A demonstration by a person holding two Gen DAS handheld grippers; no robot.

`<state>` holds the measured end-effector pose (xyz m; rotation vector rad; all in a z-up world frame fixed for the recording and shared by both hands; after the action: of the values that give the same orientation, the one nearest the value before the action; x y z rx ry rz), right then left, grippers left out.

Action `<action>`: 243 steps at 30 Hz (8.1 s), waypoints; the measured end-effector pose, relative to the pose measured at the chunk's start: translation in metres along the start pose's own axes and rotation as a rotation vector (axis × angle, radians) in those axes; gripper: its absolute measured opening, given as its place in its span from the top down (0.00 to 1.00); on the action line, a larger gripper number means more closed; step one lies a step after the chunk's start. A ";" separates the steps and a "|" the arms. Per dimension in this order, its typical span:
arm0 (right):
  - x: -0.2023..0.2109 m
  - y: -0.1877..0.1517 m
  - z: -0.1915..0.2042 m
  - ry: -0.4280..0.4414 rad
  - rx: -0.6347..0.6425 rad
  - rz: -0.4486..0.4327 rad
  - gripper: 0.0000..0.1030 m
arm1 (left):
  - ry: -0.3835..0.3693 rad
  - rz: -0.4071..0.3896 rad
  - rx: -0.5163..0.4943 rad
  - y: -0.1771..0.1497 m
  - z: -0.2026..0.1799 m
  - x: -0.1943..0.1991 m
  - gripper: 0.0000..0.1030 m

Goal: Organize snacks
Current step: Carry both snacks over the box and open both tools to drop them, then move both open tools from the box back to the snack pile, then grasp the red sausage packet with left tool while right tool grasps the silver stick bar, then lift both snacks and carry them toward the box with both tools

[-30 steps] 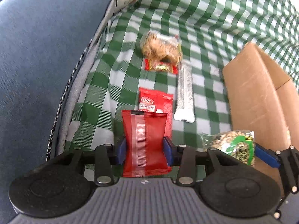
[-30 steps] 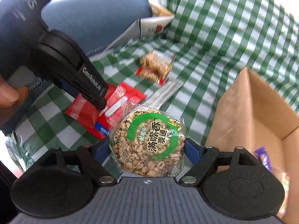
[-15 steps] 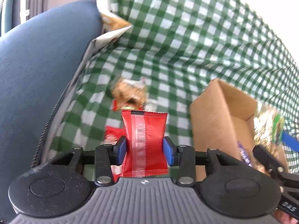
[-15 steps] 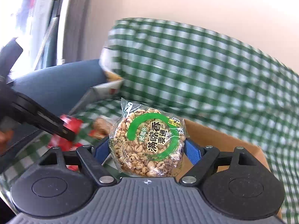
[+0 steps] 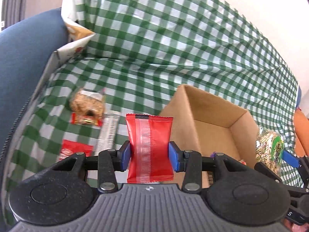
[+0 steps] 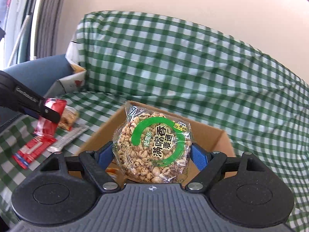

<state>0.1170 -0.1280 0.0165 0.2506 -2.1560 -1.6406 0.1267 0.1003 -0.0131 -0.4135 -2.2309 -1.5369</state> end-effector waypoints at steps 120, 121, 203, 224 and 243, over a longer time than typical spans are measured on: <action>-0.018 0.001 0.017 -0.128 -0.083 0.005 0.48 | -0.038 -0.012 -0.168 -0.019 0.011 0.000 0.67; -0.020 0.003 0.023 -0.119 -0.084 0.006 0.48 | -0.021 0.000 -0.165 -0.022 0.022 -0.003 0.66; -0.096 -0.059 0.214 0.179 -0.041 0.395 0.72 | 0.246 0.189 0.048 -0.049 0.153 -0.010 0.72; -0.099 -0.078 0.212 0.163 -0.074 0.467 0.63 | 0.255 0.285 -0.103 -0.069 0.137 -0.029 0.67; -0.064 -0.016 0.189 0.151 -0.040 0.237 0.79 | 0.252 0.109 -0.043 -0.027 0.123 0.005 0.69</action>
<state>0.0916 0.0573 -0.0536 0.0990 -1.9564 -1.4805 0.0907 0.2056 -0.0719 -0.3287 -1.9546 -1.4930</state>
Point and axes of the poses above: each gripper's, at about its wrist camera, not at the fingertips, and x roughly against the way its jaws point, z to its left, y to its top, the point moved 6 cm from there along -x, roughly the way its jaws point, and after that the axes turned 13 degrees about -z, right-handed, at the moved point
